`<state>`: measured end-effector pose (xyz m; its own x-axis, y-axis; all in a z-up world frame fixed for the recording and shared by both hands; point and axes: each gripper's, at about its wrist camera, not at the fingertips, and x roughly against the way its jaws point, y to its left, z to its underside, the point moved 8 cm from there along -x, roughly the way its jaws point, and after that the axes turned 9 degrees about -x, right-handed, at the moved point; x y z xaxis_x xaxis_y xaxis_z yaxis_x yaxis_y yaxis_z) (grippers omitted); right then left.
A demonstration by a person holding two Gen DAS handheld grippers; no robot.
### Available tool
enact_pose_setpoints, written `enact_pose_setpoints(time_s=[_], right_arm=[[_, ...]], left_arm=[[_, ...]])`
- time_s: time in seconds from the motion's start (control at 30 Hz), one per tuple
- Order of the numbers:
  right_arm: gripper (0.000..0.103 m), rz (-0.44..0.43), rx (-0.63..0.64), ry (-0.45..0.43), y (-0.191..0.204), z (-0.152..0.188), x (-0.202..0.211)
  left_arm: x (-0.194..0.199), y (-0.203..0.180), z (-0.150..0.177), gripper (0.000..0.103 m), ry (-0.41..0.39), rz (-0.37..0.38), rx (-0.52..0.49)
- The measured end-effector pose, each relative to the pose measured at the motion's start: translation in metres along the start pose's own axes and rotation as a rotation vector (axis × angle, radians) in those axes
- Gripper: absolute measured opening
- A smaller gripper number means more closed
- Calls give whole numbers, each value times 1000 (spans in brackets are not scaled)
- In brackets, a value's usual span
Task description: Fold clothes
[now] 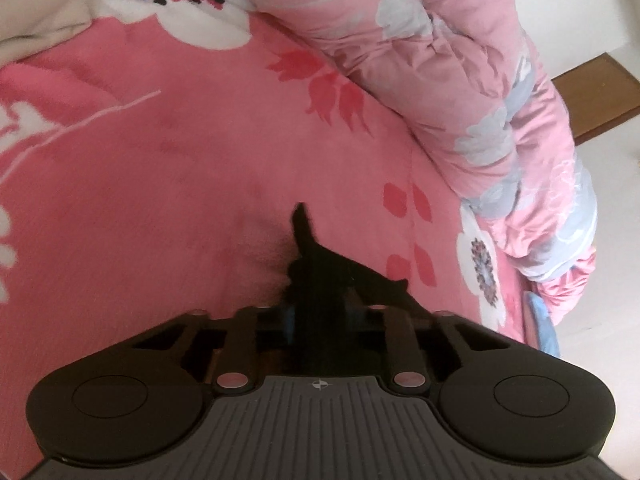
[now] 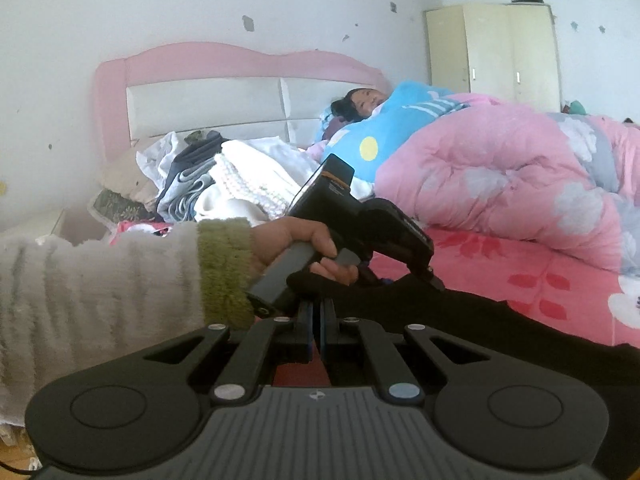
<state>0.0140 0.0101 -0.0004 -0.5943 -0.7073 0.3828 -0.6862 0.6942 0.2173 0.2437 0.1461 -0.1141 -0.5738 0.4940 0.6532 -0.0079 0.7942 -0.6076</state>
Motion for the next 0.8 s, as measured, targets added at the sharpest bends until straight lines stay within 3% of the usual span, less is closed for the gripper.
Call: enact_pose_setpoints(time_s=[0.3, 0.53, 0.8], right_arm=[[2, 41, -45, -37, -18, 1, 16], [2, 99, -113, -110, -43, -2, 52], [2, 211, -200, -210, -83, 1, 111]], left_arm=[[3, -33, -5, 5, -44, -43, -71], [3, -98, -1, 5, -57, -34, -184], [-26, -180, 19, 5, -8, -23, -301]])
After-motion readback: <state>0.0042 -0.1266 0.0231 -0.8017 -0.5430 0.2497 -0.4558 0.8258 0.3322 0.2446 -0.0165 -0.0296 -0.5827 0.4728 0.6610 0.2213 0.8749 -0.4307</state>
